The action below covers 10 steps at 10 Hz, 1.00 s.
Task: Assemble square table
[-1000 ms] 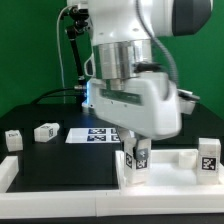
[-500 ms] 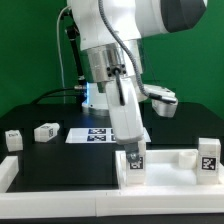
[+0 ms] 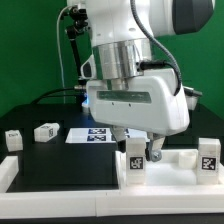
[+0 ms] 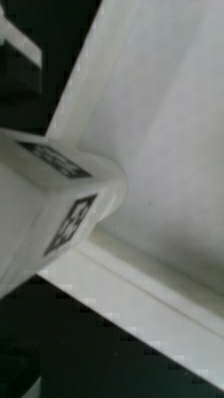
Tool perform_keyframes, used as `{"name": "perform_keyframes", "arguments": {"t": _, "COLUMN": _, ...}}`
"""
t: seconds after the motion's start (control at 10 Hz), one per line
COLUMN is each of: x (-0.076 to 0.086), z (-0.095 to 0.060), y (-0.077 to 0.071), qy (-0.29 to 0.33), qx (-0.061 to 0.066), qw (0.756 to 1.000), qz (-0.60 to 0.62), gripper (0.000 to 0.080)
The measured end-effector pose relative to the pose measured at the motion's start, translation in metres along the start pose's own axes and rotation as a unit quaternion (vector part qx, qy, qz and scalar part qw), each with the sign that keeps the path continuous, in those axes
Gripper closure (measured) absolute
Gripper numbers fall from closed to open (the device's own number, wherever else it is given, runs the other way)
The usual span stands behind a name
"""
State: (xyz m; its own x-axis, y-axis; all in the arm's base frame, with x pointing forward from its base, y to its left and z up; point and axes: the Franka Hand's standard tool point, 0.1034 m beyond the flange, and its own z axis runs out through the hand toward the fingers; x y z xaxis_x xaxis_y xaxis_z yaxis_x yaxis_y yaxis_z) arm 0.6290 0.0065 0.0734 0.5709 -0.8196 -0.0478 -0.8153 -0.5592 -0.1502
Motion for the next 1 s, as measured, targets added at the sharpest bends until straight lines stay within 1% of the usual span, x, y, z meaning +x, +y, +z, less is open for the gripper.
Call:
{"name": "perform_keyframes", "arguments": {"t": 0.1, "x": 0.0001, "z": 0.0, "y": 0.0001, "qy": 0.0, "qx": 0.0, "qw": 0.999, "qz": -0.036, "gripper": 0.0151}}
{"name": "perform_keyframes", "arguments": {"t": 0.2, "x": 0.0017, "z": 0.0, "y": 0.0005, "qy": 0.004, "qx": 0.0, "qw": 0.995, "qz": -0.103, "gripper": 0.0151}}
{"name": "perform_keyframes", "arguments": {"t": 0.3, "x": 0.0055, "z": -0.0003, "y": 0.0008, "qy": 0.017, "qx": 0.001, "qw": 0.981, "qz": -0.192, "gripper": 0.0151}}
{"name": "perform_keyframes", "arguments": {"t": 0.4, "x": 0.0073, "z": -0.0003, "y": 0.0003, "qy": 0.03, "qx": -0.002, "qw": 0.96, "qz": -0.277, "gripper": 0.0151}}
{"name": "perform_keyframes", "arguments": {"t": 0.5, "x": 0.0064, "z": 0.0009, "y": 0.0001, "qy": 0.033, "qx": -0.001, "qw": 0.95, "qz": -0.309, "gripper": 0.0151}}
{"name": "perform_keyframes", "arguments": {"t": 0.6, "x": 0.006, "z": 0.0012, "y": 0.0004, "qy": 0.031, "qx": -0.001, "qw": 0.957, "qz": -0.288, "gripper": 0.0151}}
{"name": "perform_keyframes", "arguments": {"t": 0.7, "x": 0.0061, "z": 0.0013, "y": 0.0005, "qy": 0.032, "qx": -0.001, "qw": 0.959, "qz": -0.283, "gripper": 0.0242}}
{"name": "perform_keyframes", "arguments": {"t": 0.8, "x": 0.006, "z": 0.0015, "y": 0.0005, "qy": 0.031, "qx": 0.0, "qw": 0.961, "qz": -0.275, "gripper": 0.0242}}
{"name": "perform_keyframes", "arguments": {"t": 0.9, "x": 0.0057, "z": 0.0017, "y": 0.0005, "qy": 0.031, "qx": 0.001, "qw": 0.971, "qz": -0.237, "gripper": 0.0436}}
{"name": "perform_keyframes", "arguments": {"t": 1.0, "x": 0.0071, "z": 0.0017, "y": 0.0018, "qy": 0.031, "qx": 0.002, "qw": 0.979, "qz": -0.202, "gripper": 0.0506}}
